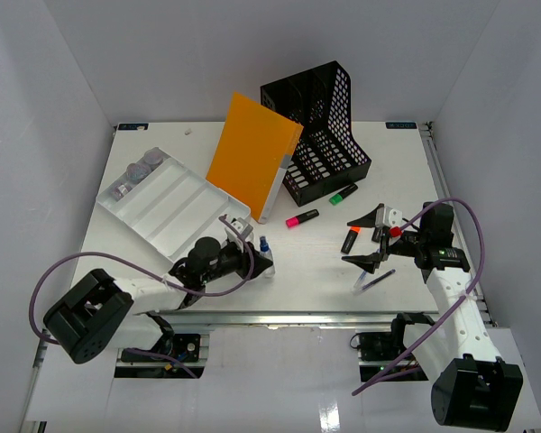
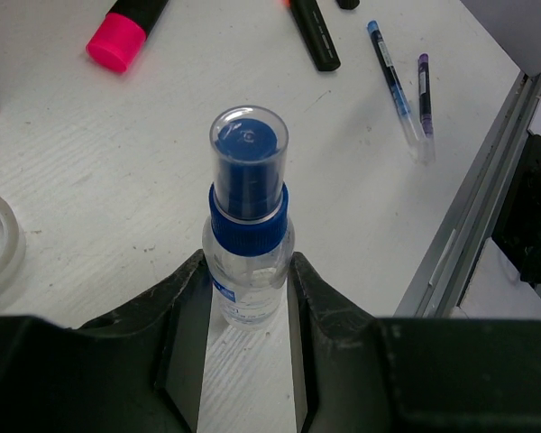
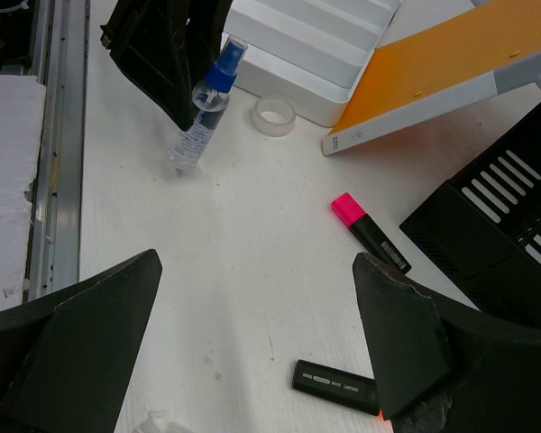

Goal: Organize the desk

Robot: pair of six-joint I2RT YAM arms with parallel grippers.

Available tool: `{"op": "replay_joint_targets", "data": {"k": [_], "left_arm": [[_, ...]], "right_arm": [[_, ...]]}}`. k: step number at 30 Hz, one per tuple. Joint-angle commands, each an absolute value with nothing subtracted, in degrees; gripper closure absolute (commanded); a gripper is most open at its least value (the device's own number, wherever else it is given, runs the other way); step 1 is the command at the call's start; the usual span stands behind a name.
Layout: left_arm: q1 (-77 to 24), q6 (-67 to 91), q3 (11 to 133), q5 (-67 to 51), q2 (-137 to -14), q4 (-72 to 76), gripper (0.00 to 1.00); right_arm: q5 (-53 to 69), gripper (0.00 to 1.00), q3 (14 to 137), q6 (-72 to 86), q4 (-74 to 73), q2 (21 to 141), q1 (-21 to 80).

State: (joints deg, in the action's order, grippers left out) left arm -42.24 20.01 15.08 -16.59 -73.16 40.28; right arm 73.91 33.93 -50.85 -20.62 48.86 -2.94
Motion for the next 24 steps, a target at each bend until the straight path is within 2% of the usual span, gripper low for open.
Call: {"op": "replay_joint_targets", "data": {"k": [1, 6, 13, 20, 24], "left_arm": [[-42.54, 19.11, 19.78, -18.54, -72.62, 36.21, 0.94], [-41.92, 17.28, 27.85, -16.77, -72.08, 23.1, 1.0], [-38.89, 12.52, 44.92, -13.5, -72.28, -0.52, 1.0], [-27.06, 8.79, 58.94, -10.48, -75.49, -18.63, 1.0], [-19.25, 4.8, 65.68, -5.37, -79.34, -23.45, 1.0]], "right_arm": [[74.72, 0.07, 34.55, -51.67, -21.08, 48.62, -3.08], [74.71, 0.07, 34.8, -51.77, -21.36, 48.52, -3.08], [74.53, 0.07, 35.21, -52.14, -22.14, 48.16, -3.08], [74.48, 0.07, 35.64, -52.47, -22.81, 47.73, -3.08], [74.32, 0.06, 35.97, -52.47, -23.25, 47.72, -3.08]]}}
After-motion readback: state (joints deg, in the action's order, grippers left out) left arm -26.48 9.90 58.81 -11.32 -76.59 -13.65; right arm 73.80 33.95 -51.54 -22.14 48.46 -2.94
